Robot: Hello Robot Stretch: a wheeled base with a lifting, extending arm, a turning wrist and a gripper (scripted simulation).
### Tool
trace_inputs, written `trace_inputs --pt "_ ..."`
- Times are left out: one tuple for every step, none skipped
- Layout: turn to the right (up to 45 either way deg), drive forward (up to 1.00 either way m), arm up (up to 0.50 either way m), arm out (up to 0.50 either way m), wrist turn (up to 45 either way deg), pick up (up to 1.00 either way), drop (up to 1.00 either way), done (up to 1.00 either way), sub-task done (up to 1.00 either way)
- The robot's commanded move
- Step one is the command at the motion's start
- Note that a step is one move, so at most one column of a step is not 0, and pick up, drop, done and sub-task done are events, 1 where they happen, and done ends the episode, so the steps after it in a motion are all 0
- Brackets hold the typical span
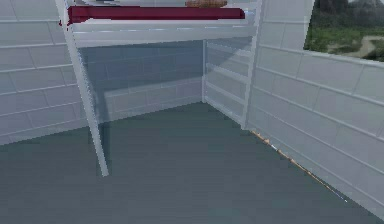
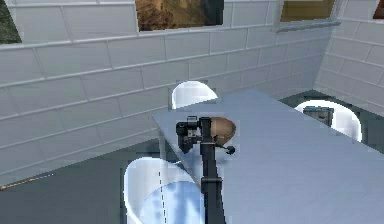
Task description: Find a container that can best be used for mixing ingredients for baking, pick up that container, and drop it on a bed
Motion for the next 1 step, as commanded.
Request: trace_inputs --pt "0.0 0.00 0.10 0.00 0.0 0.00 0.00 0.00 0.00"
